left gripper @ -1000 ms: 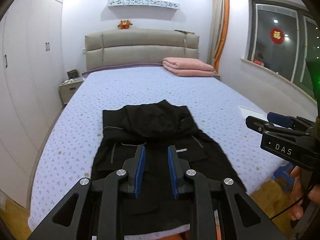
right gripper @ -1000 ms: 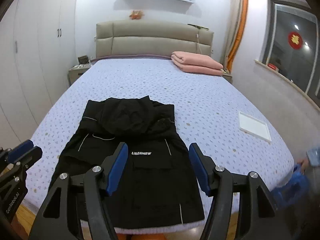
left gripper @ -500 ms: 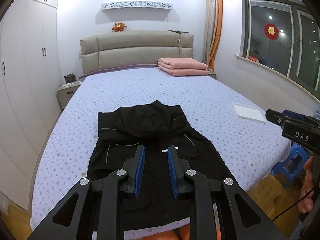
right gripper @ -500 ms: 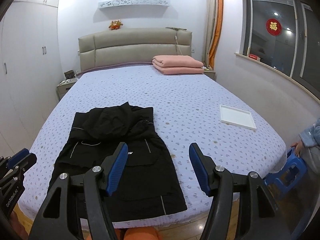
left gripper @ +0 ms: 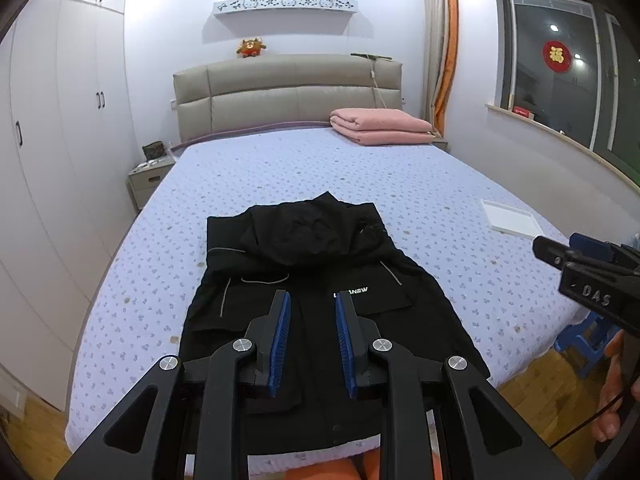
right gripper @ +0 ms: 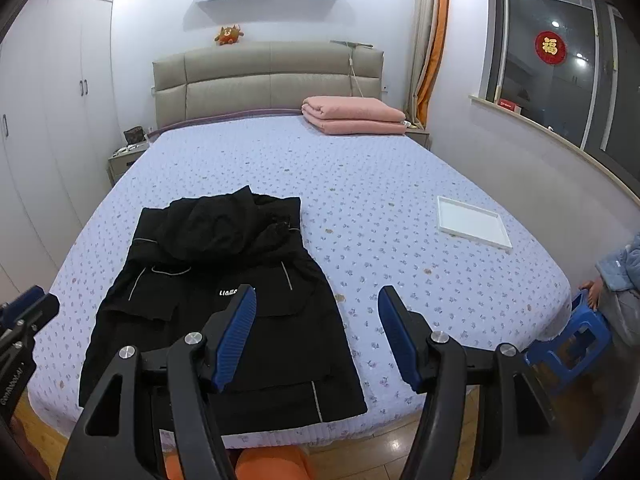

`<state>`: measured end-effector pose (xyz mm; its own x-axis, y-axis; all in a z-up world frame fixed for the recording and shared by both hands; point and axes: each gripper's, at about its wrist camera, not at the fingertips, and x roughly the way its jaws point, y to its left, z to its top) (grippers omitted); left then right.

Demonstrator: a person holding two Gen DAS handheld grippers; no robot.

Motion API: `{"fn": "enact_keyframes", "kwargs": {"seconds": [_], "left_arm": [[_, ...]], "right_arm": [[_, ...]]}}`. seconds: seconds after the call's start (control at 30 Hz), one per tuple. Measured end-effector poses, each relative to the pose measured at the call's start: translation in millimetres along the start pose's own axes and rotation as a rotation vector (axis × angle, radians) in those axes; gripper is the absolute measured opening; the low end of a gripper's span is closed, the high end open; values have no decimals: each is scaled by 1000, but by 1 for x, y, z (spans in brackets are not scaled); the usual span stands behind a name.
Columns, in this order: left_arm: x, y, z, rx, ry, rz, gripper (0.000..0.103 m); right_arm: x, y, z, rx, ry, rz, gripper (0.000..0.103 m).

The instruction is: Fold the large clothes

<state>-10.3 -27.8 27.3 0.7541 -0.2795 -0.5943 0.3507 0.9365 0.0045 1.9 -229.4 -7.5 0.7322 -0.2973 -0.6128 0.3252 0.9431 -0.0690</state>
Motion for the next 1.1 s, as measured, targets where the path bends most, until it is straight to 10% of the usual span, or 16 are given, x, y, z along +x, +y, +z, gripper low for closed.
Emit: {"fn": "enact_keyframes", "kwargs": {"seconds": [0.4,0.6,0.87,1.1], "left_arm": [[21,3,-9,9,31,29,24],[83,37,-46,-21,164,57,27],[146,170,-158,-256,399,131,27],[163,244,-220,-544,492,11,31]], "right_arm": [[50,-6,-26,6,114,-38,65],[124,-24,-70,39,254,78,66],[224,-67,-146,70,465,200,66],[264,-79,-172,153,533,323,66]]}}
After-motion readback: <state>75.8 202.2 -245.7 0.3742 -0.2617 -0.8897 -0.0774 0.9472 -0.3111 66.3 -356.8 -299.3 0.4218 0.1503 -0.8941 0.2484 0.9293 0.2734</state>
